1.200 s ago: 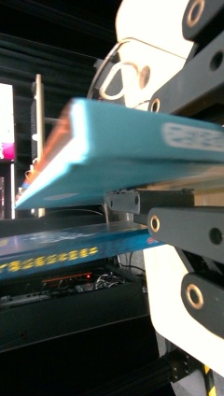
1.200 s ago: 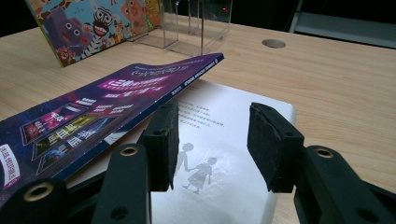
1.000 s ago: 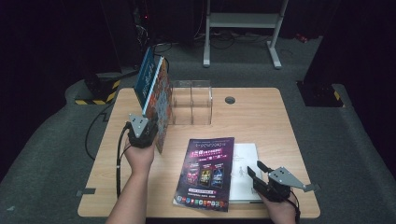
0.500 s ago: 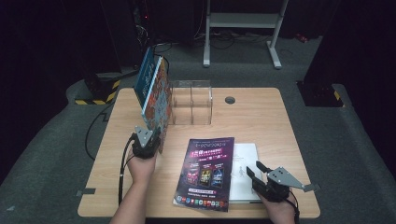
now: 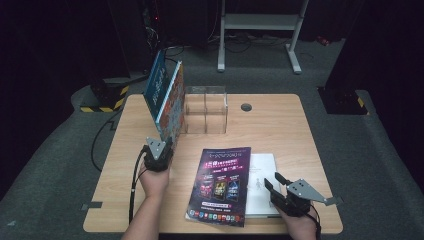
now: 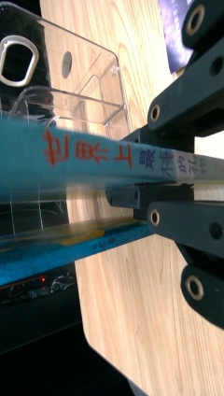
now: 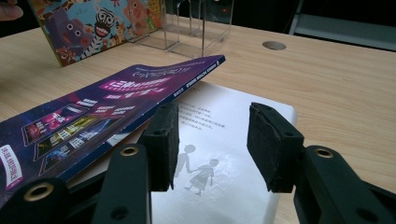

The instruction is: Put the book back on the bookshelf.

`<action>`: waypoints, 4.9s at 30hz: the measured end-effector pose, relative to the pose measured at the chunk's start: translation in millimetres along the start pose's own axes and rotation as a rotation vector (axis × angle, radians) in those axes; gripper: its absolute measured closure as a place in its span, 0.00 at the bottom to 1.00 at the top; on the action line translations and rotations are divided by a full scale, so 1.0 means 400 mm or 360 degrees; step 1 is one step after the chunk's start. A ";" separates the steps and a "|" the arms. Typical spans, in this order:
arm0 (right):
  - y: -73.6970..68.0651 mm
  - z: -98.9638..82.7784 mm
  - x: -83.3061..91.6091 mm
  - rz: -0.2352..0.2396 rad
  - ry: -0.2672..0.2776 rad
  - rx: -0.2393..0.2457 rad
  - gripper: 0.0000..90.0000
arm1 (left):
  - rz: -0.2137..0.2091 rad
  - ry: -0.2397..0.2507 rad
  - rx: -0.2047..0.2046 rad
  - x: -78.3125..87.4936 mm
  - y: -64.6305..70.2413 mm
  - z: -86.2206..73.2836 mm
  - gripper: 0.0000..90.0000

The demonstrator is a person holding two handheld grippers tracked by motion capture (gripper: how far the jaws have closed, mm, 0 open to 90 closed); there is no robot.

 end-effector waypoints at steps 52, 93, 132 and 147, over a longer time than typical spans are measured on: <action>0.002 -0.009 -0.002 -0.0006 -0.0018 0.0011 0.60 | 0.0031 0.0022 0.0370 -0.033 -0.025 0.013 0.89; -0.007 -0.020 -0.009 0.0009 -0.0061 0.0034 0.59 | -0.0186 -0.0153 0.0120 0.044 -0.010 -0.030 0.40; -0.034 -0.034 -0.028 0.0113 -0.0143 0.0054 0.62 | -0.0615 -0.0540 0.0003 0.180 0.094 -0.224 0.30; -0.079 -0.028 -0.044 0.0123 -0.0171 0.0142 0.60 | -0.0783 -0.0611 -0.0047 0.188 0.199 -0.247 0.33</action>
Point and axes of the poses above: each handheld gripper's, and its own axes: x roughly backward along the jaws, z roughly out of its top, y roughly to its right, the point moved 9 cm from there along -x, roughly forward along the jaws, and after that the axes turned 3 degrees about z, right-handed, at the moved point
